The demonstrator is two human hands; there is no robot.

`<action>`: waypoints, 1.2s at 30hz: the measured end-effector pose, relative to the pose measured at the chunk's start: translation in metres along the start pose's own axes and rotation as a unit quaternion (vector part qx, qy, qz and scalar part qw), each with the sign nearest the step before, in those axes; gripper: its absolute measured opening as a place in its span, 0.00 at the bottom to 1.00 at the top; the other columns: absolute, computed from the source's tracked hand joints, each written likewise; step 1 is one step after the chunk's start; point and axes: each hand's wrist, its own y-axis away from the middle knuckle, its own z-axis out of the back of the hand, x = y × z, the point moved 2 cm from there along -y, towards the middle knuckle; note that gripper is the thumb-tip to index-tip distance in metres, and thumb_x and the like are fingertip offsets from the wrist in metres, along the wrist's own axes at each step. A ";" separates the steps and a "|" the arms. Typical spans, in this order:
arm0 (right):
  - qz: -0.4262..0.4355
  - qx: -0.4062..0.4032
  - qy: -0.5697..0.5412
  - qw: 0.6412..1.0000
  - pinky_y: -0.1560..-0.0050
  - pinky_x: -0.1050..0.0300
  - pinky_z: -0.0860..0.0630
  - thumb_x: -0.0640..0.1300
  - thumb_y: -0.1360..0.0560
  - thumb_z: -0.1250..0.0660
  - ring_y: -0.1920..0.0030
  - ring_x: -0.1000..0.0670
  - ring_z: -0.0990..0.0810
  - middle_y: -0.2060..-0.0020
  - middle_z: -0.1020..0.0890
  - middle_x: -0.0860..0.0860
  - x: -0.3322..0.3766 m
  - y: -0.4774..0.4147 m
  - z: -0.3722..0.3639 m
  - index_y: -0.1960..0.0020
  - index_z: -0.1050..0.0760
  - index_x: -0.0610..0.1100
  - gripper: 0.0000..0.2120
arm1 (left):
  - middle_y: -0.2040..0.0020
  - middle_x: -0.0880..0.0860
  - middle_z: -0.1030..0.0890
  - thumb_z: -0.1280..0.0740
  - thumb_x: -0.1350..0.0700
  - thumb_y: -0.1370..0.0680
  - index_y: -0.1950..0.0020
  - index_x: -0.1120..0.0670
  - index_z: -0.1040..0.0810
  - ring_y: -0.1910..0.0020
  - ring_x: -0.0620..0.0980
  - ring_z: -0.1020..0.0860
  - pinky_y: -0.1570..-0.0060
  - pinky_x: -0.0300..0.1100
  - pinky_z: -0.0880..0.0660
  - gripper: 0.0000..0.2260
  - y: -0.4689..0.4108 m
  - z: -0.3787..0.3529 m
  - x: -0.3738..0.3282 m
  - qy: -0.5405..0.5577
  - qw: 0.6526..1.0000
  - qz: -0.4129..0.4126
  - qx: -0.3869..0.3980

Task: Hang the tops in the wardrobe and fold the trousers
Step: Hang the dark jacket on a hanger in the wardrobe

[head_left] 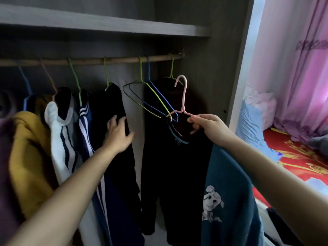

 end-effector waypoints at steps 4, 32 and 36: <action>0.032 0.020 0.019 0.999 0.64 0.54 0.33 0.44 0.19 0.35 0.63 0.43 0.28 0.67 0.23 0.44 0.015 -0.051 -0.050 0.61 0.21 0.42 0.13 | 0.23 0.65 0.42 0.31 0.57 0.24 0.25 0.60 0.35 0.23 0.65 0.46 0.33 0.63 0.32 0.29 0.013 0.027 0.006 -0.184 0.963 -0.117 -0.158; 0.098 0.094 -0.024 0.990 0.46 0.38 0.20 0.52 0.20 0.40 0.57 0.48 0.20 0.60 0.17 0.47 -0.012 -0.216 -0.182 0.47 0.18 0.45 0.15 | 0.56 0.59 0.19 0.45 0.54 0.18 0.19 0.52 0.54 0.60 0.62 0.21 0.63 0.51 0.26 0.30 -0.036 0.034 0.009 -0.167 0.976 0.040 -0.131; 0.146 0.042 0.038 0.988 0.30 0.57 0.29 0.55 0.17 0.43 0.34 0.50 0.23 0.34 0.21 0.48 -0.030 -0.165 -0.164 0.26 0.31 0.46 0.24 | 0.39 0.58 0.23 0.46 0.52 0.17 0.19 0.51 0.52 0.49 0.61 0.22 0.61 0.49 0.27 0.27 -0.011 0.024 0.005 -0.114 0.979 0.024 -0.170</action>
